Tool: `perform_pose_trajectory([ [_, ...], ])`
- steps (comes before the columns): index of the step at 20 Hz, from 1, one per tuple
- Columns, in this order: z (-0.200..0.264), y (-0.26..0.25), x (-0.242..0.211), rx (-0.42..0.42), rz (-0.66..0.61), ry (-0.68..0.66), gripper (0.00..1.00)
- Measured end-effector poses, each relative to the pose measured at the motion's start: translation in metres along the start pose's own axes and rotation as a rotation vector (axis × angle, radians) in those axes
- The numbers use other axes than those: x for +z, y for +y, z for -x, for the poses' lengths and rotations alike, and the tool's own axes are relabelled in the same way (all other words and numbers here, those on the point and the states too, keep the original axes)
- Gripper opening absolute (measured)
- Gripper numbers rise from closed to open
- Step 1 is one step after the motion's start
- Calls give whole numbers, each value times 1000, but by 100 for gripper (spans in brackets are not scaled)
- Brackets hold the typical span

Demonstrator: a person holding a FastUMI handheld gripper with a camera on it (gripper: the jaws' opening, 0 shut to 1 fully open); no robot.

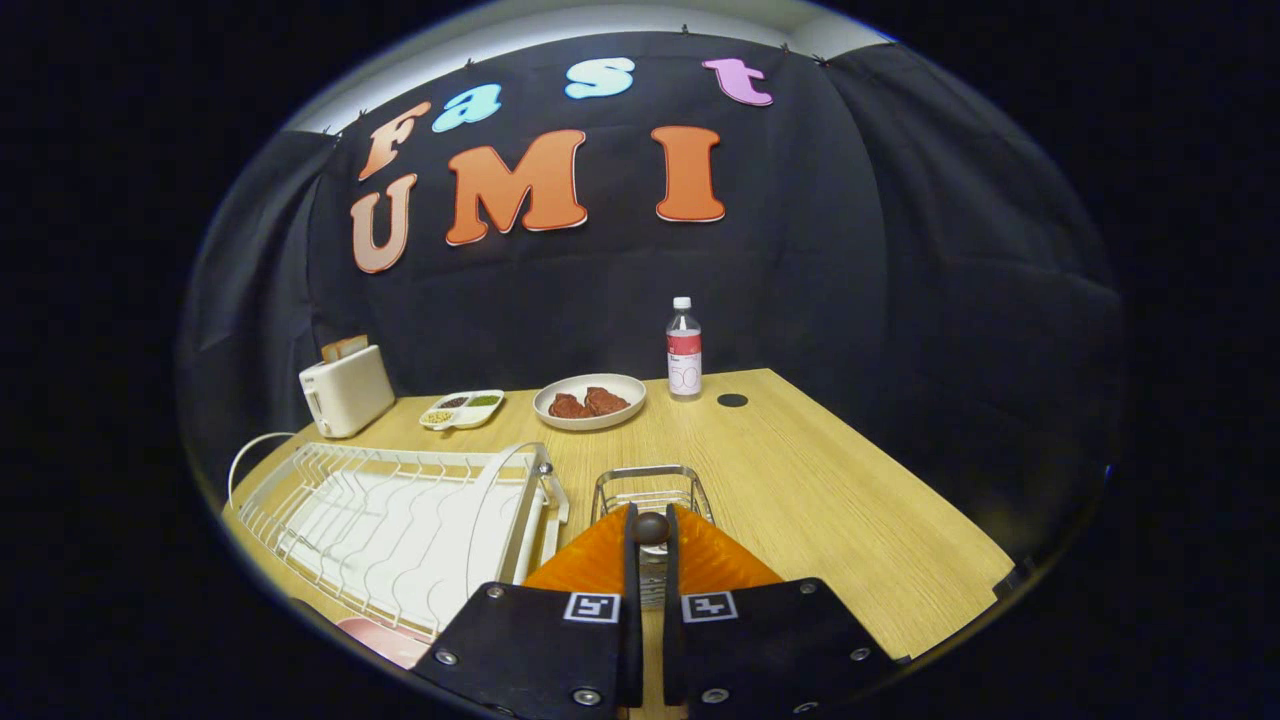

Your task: Take the plate from the dish rack, then take the spoon from the basket and place it into the plate.

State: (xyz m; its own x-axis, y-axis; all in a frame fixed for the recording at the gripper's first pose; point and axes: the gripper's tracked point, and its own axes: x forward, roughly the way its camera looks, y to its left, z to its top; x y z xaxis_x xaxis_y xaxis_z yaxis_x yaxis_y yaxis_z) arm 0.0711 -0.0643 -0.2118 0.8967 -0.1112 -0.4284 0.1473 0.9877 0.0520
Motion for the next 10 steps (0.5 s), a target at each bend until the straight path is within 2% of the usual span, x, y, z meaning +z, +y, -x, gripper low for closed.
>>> perform_pose_trajectory([
  [10,40,0,51,-18,66,-119,8],
])
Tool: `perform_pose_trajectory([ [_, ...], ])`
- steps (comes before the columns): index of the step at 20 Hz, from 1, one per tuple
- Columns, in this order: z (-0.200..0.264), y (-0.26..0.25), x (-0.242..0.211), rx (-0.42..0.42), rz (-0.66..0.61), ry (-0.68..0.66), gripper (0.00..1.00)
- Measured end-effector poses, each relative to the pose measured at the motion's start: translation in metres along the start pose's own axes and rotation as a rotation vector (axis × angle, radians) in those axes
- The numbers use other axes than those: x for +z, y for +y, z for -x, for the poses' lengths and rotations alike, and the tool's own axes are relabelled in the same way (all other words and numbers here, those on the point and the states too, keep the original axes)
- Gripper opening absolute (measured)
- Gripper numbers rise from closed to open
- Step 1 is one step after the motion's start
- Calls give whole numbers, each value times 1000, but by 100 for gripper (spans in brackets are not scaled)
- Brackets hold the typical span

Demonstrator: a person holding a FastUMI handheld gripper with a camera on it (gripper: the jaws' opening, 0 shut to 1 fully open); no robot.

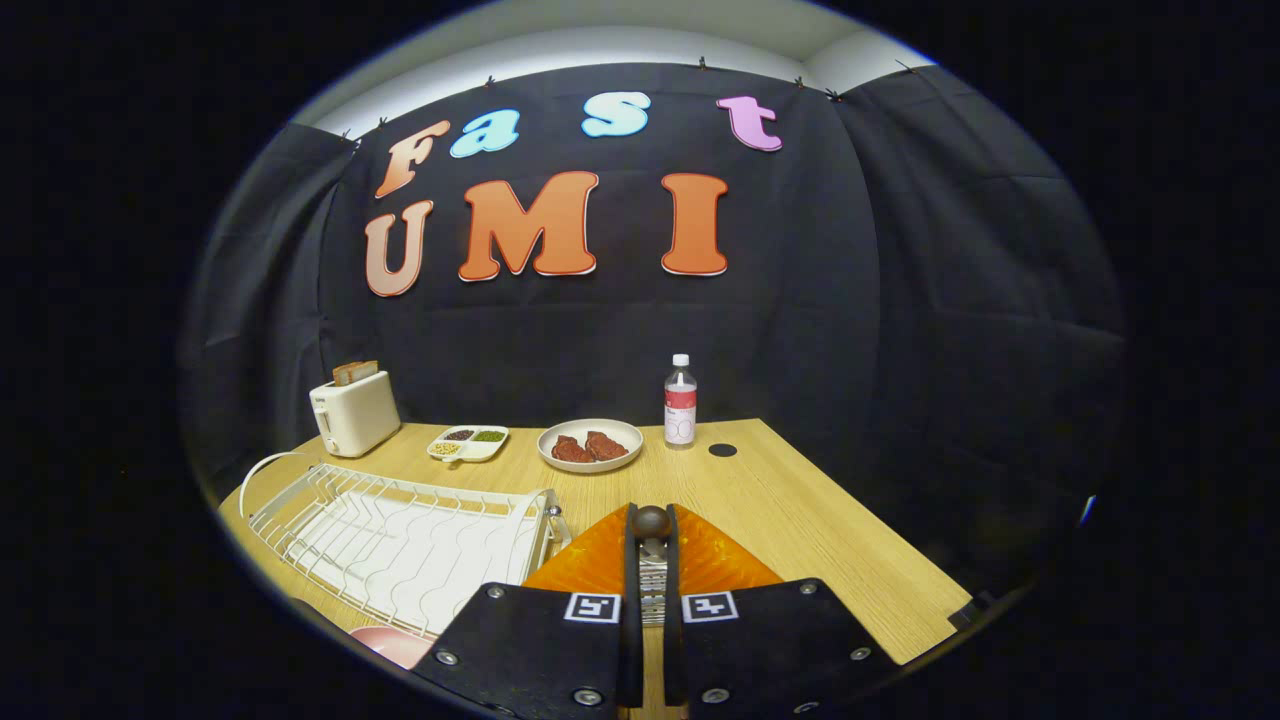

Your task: Take the plate from the dish rack, then take the spoon from the basket and place it into the plate.

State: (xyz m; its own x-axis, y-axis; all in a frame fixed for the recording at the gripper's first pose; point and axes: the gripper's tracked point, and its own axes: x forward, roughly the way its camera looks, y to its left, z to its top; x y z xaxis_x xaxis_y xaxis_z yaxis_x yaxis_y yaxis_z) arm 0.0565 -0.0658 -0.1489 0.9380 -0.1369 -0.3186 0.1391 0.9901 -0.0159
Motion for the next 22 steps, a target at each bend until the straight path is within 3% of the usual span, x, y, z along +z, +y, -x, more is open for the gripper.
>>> perform_pose_trajectory([
  [14,83,29,43,108,34,-99,8],
  [22,119,70,29,264,25,-85,8],
])
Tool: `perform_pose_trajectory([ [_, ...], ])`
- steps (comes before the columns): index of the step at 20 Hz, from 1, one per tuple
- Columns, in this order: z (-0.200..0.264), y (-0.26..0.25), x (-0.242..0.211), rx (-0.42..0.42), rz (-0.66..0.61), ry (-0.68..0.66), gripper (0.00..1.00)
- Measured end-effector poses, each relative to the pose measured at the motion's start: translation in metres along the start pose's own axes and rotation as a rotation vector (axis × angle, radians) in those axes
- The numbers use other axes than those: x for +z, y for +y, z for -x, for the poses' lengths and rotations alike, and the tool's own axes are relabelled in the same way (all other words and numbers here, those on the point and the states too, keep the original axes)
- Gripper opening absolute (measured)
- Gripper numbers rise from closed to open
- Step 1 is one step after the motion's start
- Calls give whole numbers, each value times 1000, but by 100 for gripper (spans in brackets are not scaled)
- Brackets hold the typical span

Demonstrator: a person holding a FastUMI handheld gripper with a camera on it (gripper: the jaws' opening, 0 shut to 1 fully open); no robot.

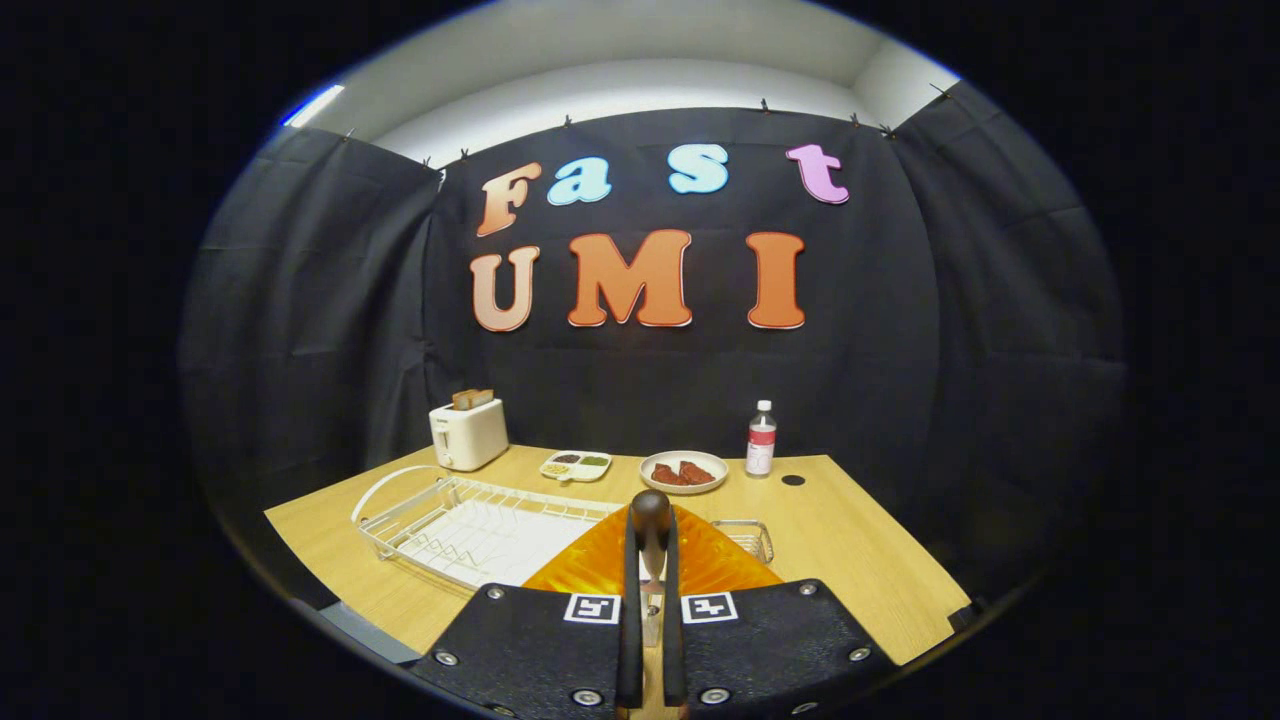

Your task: Take the plate from the dish rack, then take the spoon from the basket and place it into the plate.

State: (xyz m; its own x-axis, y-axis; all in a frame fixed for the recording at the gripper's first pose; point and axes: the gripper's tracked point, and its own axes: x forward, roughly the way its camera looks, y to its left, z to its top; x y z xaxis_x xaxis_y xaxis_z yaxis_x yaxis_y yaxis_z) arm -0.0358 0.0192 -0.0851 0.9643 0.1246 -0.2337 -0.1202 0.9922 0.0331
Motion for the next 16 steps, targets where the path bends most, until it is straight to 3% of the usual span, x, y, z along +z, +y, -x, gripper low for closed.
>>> perform_pose_trajectory([
  [11,14,62,-48,217,-13,76,8],
  [16,11,73,-76,243,-24,87,8],
])
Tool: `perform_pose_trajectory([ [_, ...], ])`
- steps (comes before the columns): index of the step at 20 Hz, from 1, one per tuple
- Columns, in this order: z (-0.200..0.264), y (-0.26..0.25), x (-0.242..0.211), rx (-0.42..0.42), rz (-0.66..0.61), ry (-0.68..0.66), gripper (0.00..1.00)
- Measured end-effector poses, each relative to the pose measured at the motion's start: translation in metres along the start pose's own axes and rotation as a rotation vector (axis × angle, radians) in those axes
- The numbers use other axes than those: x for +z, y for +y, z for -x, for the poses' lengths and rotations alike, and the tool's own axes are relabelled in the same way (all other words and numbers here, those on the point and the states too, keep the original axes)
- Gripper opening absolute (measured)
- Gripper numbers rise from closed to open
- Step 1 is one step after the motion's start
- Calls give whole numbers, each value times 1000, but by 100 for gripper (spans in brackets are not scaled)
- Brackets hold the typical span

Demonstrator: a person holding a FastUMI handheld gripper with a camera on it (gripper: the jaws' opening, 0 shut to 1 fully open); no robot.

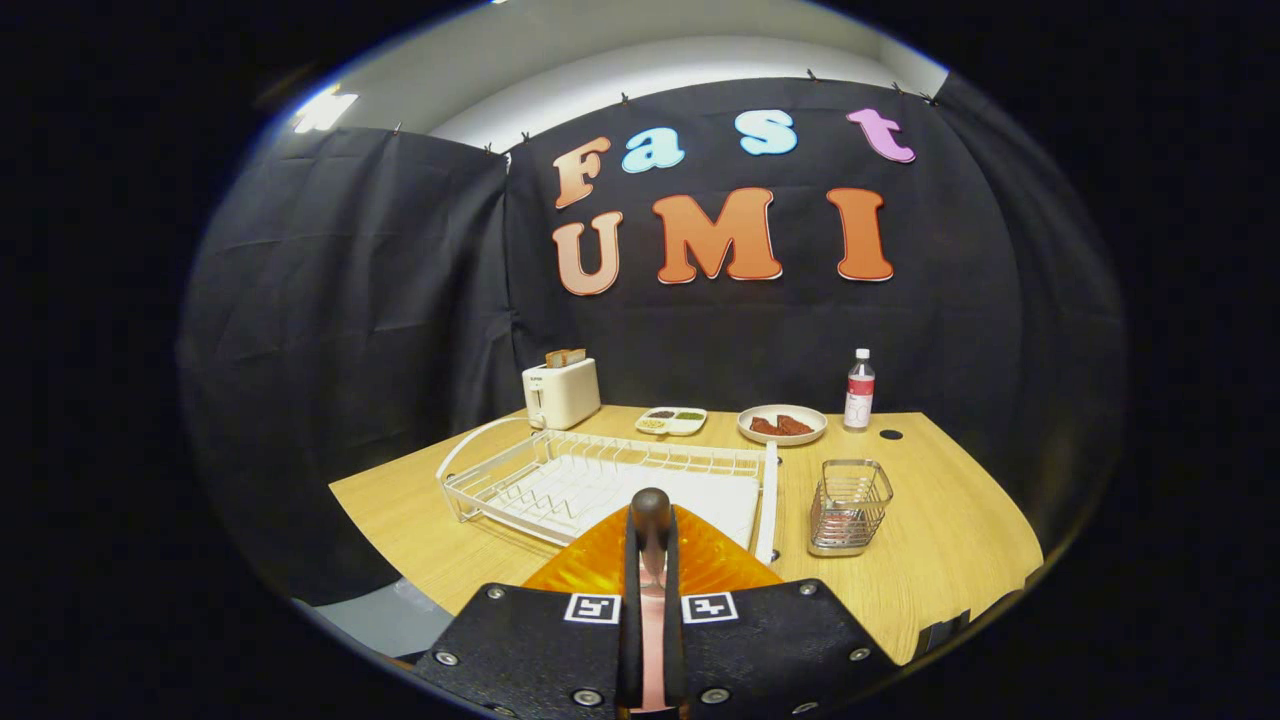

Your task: Take the plate from the dish rack, then take the spoon from the basket and place it into the plate.

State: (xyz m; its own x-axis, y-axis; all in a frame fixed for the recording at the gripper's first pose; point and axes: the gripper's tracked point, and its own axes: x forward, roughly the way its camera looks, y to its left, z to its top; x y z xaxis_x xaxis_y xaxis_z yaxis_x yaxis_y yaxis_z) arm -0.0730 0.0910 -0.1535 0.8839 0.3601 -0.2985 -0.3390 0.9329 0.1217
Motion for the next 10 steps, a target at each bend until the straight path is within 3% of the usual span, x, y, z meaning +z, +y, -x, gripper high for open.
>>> perform_pose_trajectory([
  [10,-5,6,-37,67,12,22,8],
])
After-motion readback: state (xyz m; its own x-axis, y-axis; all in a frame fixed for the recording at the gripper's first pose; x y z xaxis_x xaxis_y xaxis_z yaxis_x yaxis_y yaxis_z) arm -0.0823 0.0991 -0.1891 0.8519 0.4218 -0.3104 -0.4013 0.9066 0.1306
